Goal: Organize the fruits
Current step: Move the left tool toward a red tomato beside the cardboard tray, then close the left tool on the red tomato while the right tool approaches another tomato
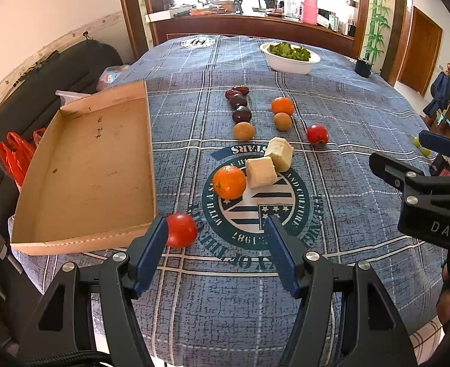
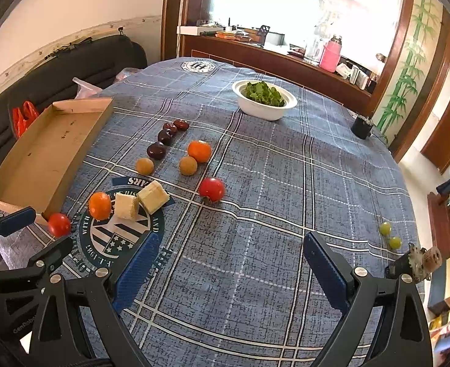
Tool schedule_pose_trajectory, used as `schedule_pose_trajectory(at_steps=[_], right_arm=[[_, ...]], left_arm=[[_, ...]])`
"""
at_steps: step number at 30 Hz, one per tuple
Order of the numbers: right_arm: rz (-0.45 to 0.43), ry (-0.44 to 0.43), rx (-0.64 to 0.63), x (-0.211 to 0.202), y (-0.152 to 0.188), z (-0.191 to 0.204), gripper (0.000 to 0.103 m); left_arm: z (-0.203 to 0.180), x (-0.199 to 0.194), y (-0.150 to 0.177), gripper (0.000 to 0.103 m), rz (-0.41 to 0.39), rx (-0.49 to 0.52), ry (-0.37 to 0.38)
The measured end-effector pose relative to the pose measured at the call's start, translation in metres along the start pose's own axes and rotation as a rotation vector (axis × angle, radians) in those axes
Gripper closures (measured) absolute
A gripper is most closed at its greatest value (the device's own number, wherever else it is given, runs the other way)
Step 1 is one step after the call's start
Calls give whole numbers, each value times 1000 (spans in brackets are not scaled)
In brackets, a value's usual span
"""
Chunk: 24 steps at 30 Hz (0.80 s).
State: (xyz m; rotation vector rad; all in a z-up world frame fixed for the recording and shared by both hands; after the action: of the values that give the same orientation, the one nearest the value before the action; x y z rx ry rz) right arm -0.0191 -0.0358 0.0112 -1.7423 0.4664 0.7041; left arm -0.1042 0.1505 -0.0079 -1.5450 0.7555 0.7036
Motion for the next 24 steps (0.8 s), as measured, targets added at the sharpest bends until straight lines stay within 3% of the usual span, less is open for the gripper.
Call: schedule_pose_trajectory(at_steps=[17,24], right_arm=[[31,-2,-29,13,5,3,7],[30,-51,-15,13,6,4,7]], left_arm=[[10,10,3,39,31,-33,20],[21,9,2,39,31,-54,43]])
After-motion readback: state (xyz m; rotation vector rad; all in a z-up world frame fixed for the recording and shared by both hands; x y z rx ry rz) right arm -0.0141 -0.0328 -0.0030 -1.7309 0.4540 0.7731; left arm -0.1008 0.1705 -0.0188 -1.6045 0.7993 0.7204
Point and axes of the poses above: each gripper's, at about its wrist camera, not at the fingertips, and x roughly the way its jaws point, z to its left, y to its underside, the point moved 6 cm from there along x, roughly the way its jaws point, and after that the axes turned 11 degrees about y, right-handed, at the moved point
